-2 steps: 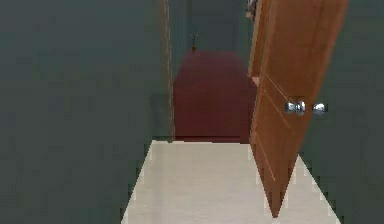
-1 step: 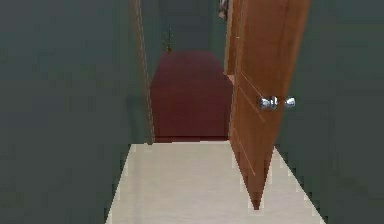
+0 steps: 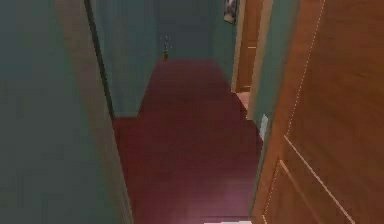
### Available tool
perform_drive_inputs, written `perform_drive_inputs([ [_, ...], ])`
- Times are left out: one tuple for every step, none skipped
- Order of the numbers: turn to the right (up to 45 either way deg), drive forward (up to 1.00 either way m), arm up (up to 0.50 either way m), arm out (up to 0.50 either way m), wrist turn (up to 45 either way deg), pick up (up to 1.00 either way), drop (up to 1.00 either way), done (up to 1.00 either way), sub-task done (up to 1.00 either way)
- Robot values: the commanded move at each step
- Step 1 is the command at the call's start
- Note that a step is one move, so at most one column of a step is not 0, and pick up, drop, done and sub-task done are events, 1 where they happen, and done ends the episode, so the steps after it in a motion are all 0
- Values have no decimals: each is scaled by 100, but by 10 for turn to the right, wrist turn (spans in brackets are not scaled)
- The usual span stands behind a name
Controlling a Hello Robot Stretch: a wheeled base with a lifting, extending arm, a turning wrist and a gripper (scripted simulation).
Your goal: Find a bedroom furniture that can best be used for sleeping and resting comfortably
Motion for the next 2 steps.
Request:
perform_drive_inputs([
  [0, 100, 0, 0, 0, 0, 0, 0, 0],
  [120, 0, 0, 0, 0, 0, 0, 0, 0],
])
